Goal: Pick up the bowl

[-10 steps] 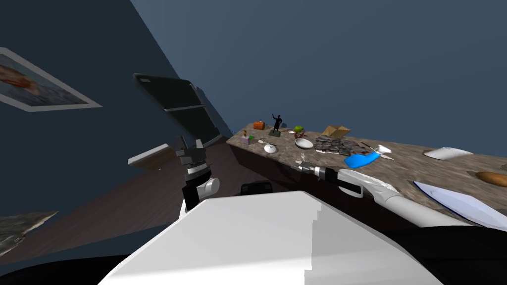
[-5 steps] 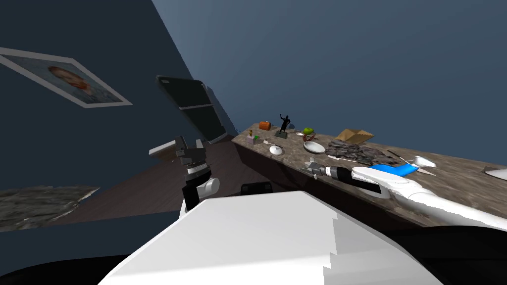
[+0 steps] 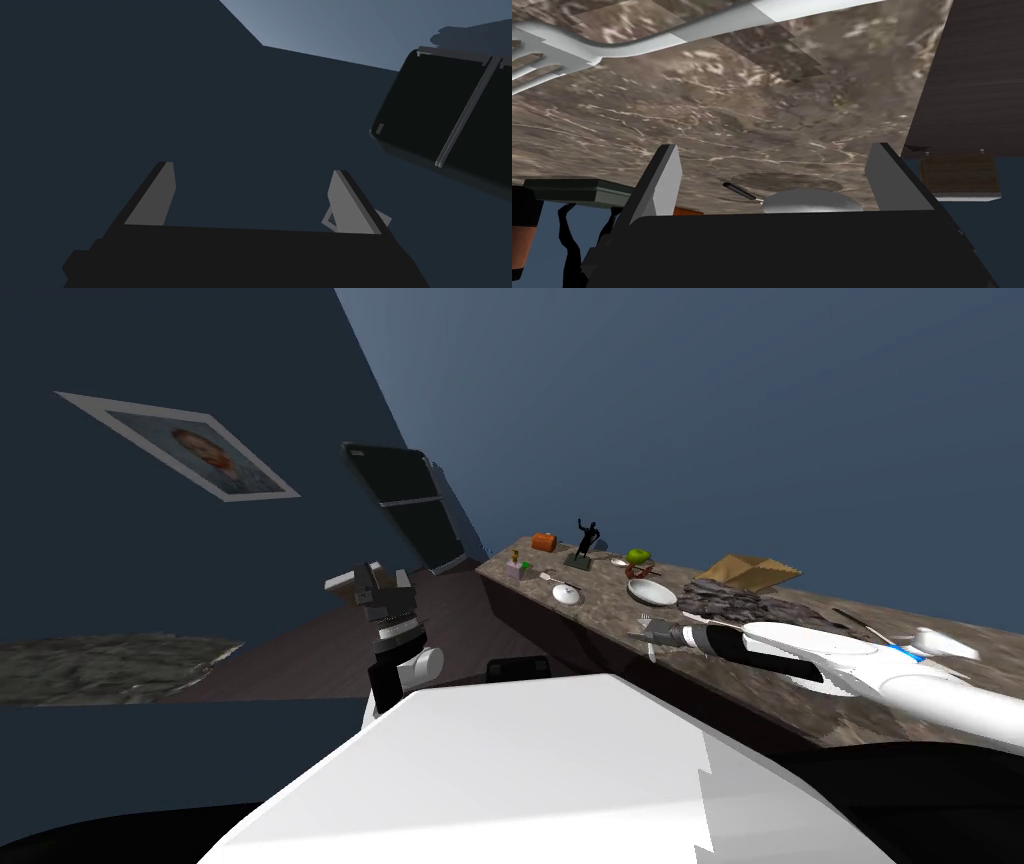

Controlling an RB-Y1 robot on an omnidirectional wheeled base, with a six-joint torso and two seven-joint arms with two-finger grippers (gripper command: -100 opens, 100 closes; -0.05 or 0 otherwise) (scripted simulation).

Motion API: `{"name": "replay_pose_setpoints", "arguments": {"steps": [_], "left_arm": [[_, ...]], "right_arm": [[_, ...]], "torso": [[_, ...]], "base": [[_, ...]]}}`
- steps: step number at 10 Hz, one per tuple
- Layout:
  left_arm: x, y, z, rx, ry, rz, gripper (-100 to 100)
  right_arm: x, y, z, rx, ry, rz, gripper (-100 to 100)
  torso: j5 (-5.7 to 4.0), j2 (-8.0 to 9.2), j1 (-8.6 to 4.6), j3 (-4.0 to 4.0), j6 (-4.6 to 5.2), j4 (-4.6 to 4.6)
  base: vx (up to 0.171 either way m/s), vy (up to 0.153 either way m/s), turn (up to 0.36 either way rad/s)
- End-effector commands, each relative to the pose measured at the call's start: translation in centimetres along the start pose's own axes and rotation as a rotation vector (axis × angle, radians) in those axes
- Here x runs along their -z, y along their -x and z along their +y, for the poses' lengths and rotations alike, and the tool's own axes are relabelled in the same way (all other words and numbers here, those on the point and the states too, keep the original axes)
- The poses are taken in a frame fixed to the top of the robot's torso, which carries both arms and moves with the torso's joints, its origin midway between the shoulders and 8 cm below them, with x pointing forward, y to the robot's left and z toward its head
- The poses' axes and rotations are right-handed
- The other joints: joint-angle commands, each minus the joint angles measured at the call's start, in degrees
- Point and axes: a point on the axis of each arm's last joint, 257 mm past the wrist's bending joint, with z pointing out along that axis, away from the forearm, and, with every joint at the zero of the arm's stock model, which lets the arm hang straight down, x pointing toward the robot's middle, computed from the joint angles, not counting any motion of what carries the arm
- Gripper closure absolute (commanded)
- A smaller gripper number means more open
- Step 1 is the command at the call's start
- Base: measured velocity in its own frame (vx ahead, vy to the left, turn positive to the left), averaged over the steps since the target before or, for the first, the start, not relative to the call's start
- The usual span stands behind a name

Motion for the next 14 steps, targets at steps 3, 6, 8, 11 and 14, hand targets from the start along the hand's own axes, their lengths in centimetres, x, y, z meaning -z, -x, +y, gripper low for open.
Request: {"name": "replay_pose_setpoints", "arguments": {"steps": [3,6,8,11,14], "left_arm": [[0.0,0.0,0.0,0.0,0.0,0.0,0],[0.0,0.0,0.0,0.0,0.0,0.0,0],[0.0,0.0,0.0,0.0,0.0,0.0,0],[0.0,0.0,0.0,0.0,0.0,0.0,0],[0.0,0.0,0.0,0.0,0.0,0.0,0]], "right_arm": [[3.6,-3.2,-4.5,0.04,-0.076,0.139,-100],[7.2,-5.5,-7.9,0.065,-0.136,0.251,-100],[8.9,-6.5,-9.3,0.072,-0.162,0.299,-100],[12.9,-9.2,-11.7,0.073,-0.213,0.414,-100],[14.5,-12.8,-11.0,0.035,-0.207,0.49,-100]], "torso": [[0.0,-0.01,0.0,-0.01,0.01,0.0],[-0.01,-0.02,-0.02,-0.01,0.03,0.0],[-0.01,-0.07,-0.07,-0.04,-0.02,-0.02],[-0.05,-0.15,-0.17,-0.08,-0.01,-0.03],[-0.11,-0.18,-0.31,-0.11,0.04,-0.05]], "base": [[0.008,0.016,0.166],[0.014,0.009,0.175],[0.025,-0.013,0.147],[0.049,-0.035,0.182],[0.061,-0.075,0.15]]}}
